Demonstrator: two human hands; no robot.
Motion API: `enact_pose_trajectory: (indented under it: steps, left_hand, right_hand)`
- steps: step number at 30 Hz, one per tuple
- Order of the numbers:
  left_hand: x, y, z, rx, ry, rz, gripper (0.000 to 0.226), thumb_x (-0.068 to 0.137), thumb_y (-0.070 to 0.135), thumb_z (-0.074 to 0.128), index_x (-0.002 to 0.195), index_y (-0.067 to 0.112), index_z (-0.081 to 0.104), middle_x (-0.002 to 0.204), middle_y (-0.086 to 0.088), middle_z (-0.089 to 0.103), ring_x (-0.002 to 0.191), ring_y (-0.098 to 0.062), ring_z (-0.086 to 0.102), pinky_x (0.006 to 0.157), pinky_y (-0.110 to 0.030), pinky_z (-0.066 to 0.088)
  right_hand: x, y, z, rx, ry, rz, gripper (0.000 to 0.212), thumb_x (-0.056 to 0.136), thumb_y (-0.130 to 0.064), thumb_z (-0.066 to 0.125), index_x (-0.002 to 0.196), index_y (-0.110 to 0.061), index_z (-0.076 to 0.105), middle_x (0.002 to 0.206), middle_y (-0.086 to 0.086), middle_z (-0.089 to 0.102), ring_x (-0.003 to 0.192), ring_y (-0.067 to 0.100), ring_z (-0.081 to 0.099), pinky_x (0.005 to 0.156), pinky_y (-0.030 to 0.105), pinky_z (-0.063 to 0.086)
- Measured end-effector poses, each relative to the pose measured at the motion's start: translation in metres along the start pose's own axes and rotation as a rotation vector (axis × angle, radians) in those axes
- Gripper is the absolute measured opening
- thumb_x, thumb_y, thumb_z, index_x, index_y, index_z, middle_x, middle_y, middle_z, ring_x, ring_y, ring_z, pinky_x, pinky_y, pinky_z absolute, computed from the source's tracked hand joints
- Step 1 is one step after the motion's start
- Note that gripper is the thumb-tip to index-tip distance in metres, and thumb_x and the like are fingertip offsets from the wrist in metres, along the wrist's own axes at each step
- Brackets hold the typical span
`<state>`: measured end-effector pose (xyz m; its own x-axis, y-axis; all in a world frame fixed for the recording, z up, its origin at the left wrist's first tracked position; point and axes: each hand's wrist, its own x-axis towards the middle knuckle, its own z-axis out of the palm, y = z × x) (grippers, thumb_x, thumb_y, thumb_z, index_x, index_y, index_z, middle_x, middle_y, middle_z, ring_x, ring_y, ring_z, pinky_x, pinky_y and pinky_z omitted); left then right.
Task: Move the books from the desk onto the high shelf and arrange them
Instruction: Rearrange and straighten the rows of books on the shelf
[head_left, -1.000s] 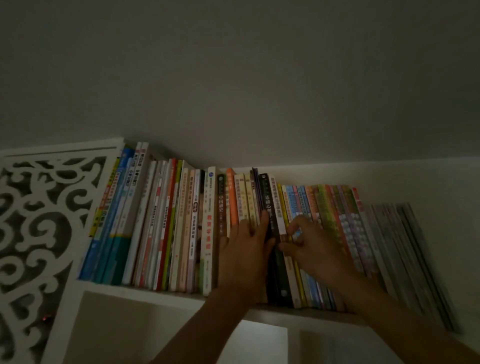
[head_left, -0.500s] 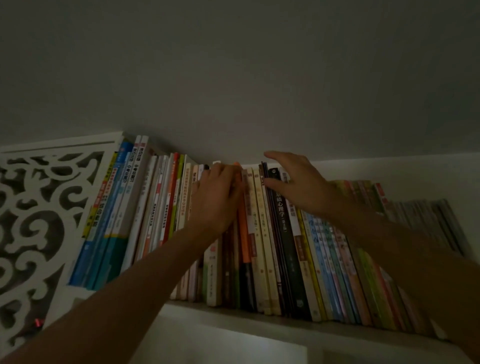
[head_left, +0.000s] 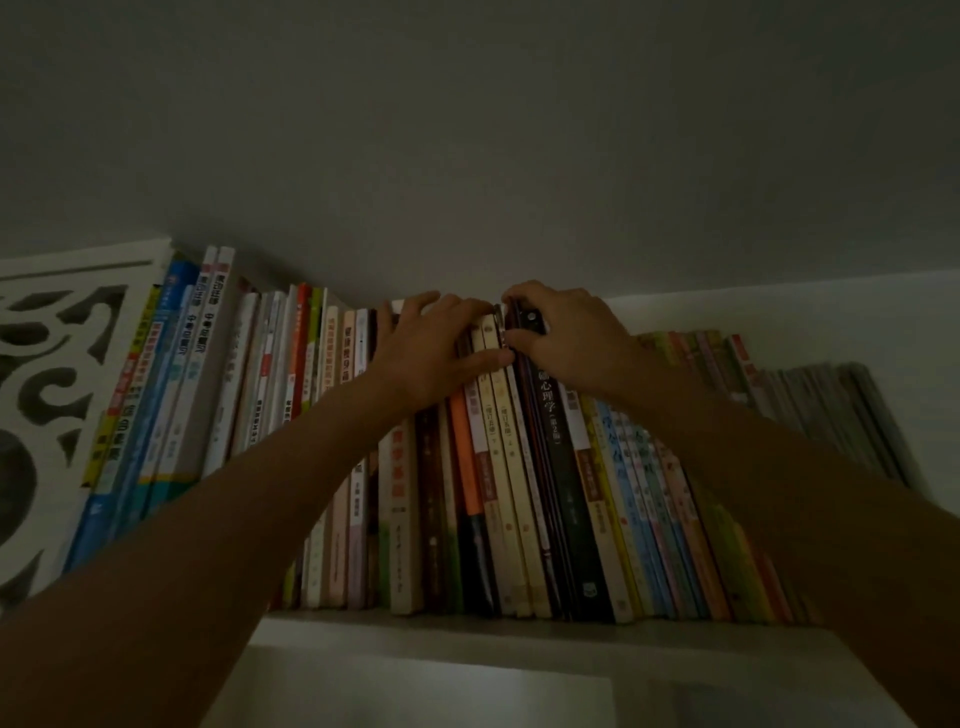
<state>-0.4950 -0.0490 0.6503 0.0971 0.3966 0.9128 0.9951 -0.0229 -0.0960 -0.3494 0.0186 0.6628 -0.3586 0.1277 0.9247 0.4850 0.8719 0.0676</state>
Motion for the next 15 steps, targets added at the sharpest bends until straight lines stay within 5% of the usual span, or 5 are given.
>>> enact_pose_trajectory:
  steps: [5,15]
  left_hand:
    - [0.001,0.004,0.000,-0.109,0.049,0.030,0.067,0.085,0.049,0.057,0.143,0.024,0.032,0.143,-0.001,0.042,0.139,-0.020,0.024,0.115,-0.050,0.000]
    - [0.002,0.003,-0.019,-0.189,-0.123,0.048,0.090,0.079,0.042,0.067,0.148,0.017,0.015,0.142,0.002,0.043,0.139,-0.018,0.026,0.115,-0.042,-0.005]
  right_hand:
    - [-0.008,0.003,-0.001,0.182,-0.069,-0.029,0.062,0.095,-0.031,0.050,0.149,-0.020,0.020,0.150,0.006,0.035,0.131,0.025,0.040,0.108,0.043,0.035]
    - [-0.013,0.006,-0.004,0.163,-0.058,-0.058,0.053,0.095,-0.033,0.050,0.143,-0.017,0.033,0.140,0.008,0.043,0.123,0.024,0.046,0.101,0.042,0.041]
